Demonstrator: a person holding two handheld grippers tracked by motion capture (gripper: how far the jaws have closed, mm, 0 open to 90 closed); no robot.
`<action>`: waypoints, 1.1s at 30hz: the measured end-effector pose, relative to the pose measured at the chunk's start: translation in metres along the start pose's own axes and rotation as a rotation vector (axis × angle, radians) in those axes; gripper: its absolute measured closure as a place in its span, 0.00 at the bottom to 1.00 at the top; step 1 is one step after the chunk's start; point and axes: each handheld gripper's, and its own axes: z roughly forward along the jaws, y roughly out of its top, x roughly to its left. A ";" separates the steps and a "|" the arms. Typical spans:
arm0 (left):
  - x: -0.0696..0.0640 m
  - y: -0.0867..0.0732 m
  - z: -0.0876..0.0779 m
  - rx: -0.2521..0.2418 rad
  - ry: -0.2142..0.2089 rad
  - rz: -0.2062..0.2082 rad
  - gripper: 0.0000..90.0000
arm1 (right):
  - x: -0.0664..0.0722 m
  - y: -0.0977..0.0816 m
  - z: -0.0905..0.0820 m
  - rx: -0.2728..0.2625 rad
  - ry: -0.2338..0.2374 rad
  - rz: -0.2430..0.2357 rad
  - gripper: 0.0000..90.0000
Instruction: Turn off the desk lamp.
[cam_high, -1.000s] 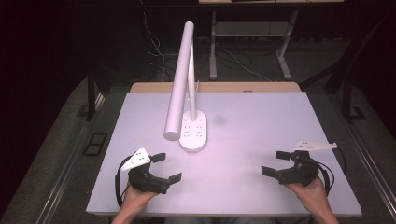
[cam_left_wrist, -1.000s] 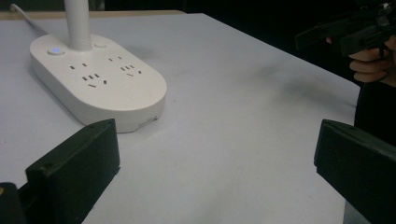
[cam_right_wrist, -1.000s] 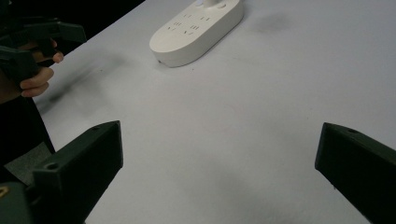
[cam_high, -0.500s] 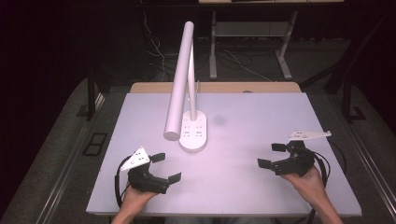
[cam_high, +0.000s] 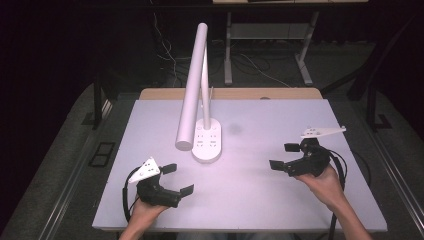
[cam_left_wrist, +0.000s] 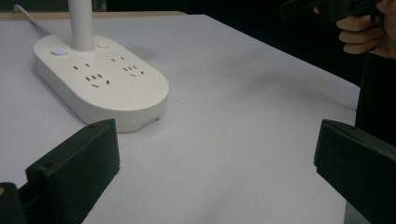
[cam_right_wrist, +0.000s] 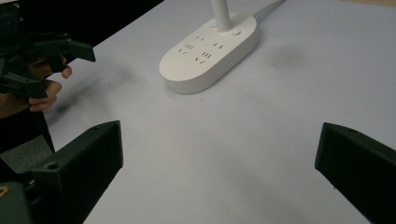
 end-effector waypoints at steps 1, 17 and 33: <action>0.000 0.000 0.000 0.001 -0.003 -0.002 0.00 | 0.000 0.001 0.001 0.002 0.001 0.000 0.01; 0.000 0.000 0.000 0.003 -0.006 0.000 0.00 | 0.000 0.024 0.020 0.039 0.008 -0.024 0.01; 0.001 0.000 -0.001 -0.002 -0.006 -0.002 0.00 | 0.004 0.053 0.046 0.061 0.012 -0.055 0.01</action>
